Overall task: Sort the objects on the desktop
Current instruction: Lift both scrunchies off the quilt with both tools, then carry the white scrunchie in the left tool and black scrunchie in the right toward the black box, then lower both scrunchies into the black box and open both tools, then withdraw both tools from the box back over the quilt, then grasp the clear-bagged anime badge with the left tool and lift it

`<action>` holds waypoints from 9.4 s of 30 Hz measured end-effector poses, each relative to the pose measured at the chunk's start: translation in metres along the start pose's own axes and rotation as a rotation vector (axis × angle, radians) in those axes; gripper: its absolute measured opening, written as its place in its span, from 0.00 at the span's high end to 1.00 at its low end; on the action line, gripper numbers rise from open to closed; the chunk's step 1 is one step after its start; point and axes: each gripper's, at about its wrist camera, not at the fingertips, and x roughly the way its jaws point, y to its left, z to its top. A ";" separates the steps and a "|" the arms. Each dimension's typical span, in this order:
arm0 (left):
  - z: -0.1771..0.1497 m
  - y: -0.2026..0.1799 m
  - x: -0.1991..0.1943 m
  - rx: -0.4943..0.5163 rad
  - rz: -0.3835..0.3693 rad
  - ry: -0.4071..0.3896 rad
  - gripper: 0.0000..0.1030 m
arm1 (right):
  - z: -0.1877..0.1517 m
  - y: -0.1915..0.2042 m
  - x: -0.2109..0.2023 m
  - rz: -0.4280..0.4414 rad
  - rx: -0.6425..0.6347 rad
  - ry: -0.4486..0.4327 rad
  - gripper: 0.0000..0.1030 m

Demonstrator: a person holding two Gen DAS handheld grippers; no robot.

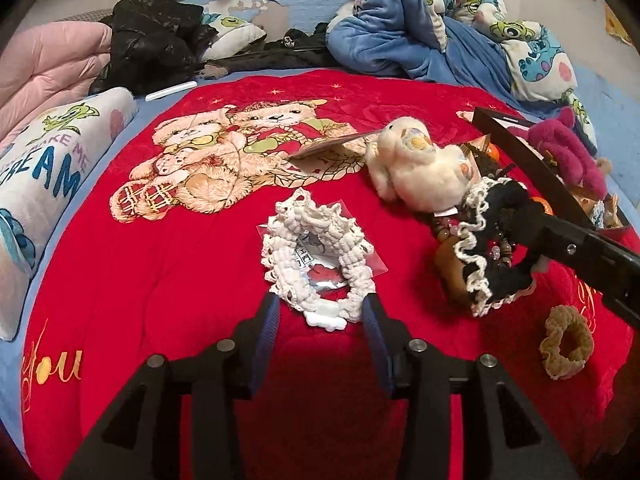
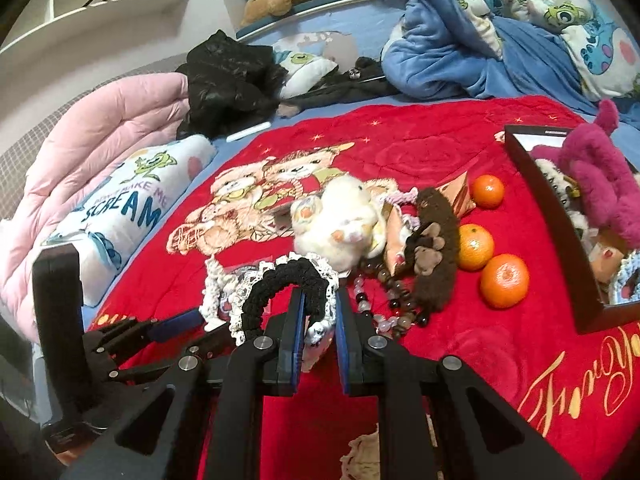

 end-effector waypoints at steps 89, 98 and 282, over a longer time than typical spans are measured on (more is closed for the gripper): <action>0.028 -0.147 -0.047 0.114 -0.208 -0.126 0.88 | 0.007 -0.122 -0.104 -0.088 0.220 -0.195 0.87; 0.046 -0.222 -0.051 0.170 -0.288 -0.145 0.88 | -0.005 -0.212 -0.155 -0.173 0.382 -0.283 0.87; 0.031 -0.015 0.039 0.128 0.036 0.007 0.73 | -0.006 -0.017 0.042 -0.010 0.140 0.127 0.01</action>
